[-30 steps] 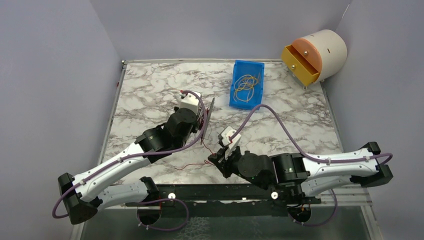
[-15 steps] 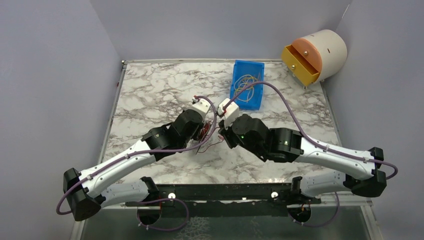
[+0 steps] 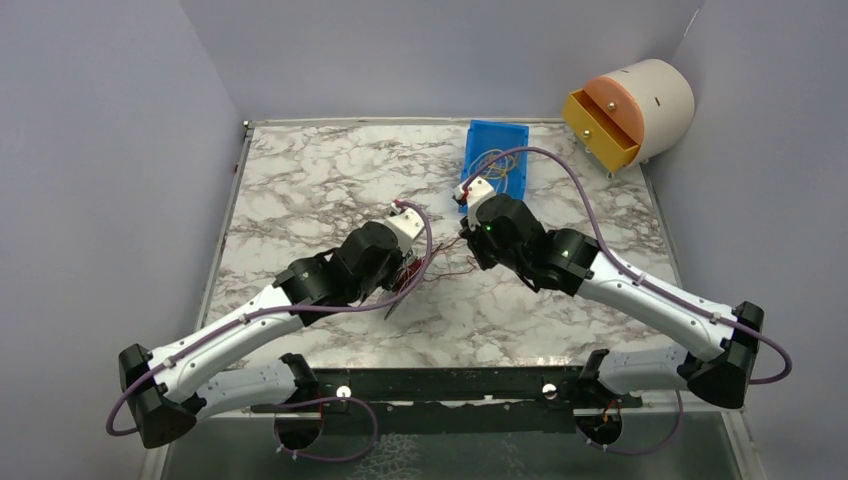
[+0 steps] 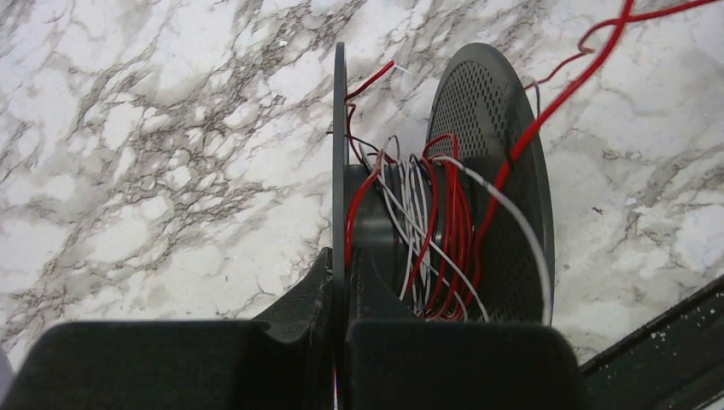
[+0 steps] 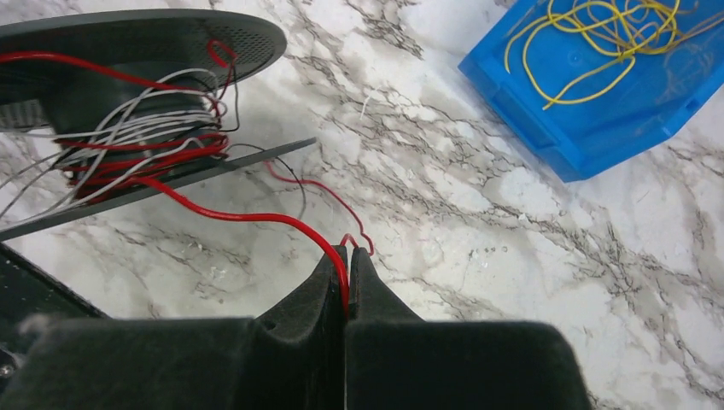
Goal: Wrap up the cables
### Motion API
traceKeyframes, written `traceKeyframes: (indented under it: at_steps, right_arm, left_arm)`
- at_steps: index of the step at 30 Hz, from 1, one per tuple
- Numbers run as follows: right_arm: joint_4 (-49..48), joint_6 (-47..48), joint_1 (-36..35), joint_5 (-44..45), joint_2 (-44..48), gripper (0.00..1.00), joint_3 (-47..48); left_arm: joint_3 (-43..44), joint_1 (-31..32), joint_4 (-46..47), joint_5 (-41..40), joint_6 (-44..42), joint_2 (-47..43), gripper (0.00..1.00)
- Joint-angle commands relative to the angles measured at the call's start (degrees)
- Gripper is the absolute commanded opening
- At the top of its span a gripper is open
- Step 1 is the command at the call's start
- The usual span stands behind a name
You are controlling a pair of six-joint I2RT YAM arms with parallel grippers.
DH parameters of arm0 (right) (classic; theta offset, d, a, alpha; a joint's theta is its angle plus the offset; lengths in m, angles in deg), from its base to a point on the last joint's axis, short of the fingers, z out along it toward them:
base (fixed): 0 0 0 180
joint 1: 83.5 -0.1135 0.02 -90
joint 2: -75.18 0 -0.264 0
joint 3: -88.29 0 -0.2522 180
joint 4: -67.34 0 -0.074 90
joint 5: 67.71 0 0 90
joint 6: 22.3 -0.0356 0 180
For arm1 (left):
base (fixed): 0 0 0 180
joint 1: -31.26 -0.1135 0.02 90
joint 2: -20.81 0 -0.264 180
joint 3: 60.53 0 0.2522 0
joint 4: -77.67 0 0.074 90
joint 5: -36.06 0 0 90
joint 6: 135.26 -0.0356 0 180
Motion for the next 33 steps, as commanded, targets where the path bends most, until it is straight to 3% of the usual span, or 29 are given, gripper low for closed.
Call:
traceKeyframes:
  at_steps: [1, 23, 33]
  right_arm:
    - [-2.62, 1.12, 2.56, -3.37, -1.50, 0.01, -1.64]
    - [-19.20, -8.68, 11.68, -13.09, -3.24, 0.04, -16.91]
    - [-27.47, -12.90, 12.45, -10.87, 1.39, 0.23, -23.68]
  left_arm:
    - [1.19, -0.03, -0.26, 5.47, -2.78, -3.00, 0.00]
    - [9.95, -0.03, -3.78, 12.59, -1.19, -8.83, 0.00]
    - [15.43, -0.03, -3.74, 12.90, 2.28, -9.72, 0.00]
